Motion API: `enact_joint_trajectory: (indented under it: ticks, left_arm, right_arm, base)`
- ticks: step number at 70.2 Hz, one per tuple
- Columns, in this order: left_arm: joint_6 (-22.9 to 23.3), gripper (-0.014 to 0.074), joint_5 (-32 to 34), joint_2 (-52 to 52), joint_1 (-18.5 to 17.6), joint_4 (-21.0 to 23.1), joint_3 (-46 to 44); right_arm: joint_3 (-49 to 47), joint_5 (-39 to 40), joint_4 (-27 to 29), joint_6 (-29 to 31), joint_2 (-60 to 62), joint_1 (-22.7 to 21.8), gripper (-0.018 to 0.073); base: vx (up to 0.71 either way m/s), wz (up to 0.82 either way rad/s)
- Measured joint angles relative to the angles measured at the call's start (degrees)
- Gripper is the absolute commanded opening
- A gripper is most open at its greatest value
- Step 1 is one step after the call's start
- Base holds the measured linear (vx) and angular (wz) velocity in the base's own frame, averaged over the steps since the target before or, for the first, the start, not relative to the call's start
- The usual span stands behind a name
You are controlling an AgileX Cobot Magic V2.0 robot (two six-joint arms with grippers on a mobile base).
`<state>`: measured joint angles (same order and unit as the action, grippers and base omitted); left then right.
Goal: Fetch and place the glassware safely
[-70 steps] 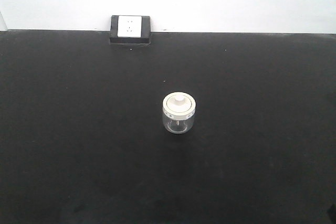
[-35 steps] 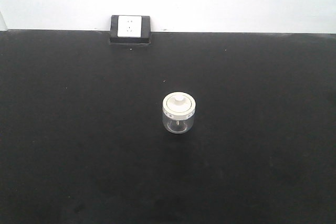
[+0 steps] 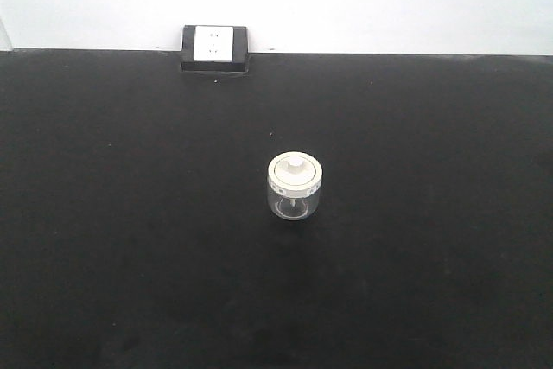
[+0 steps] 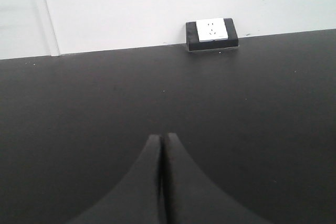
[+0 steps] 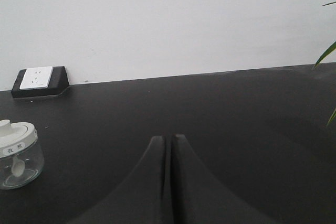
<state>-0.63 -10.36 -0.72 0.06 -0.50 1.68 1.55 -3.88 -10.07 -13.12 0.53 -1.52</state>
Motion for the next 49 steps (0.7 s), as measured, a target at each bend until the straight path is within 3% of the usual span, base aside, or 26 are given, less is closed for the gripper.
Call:
enact_joint_trajectory:
  ticks: [49]
  left_arm:
    - [0.0, -0.0007, 0.0, 0.0, 0.0, 0.0, 0.0]
  right_arm:
    - [0.0, -0.2, 0.0, 0.0, 0.0, 0.0, -0.0003]
  base:
    - [0.0, 0.0]
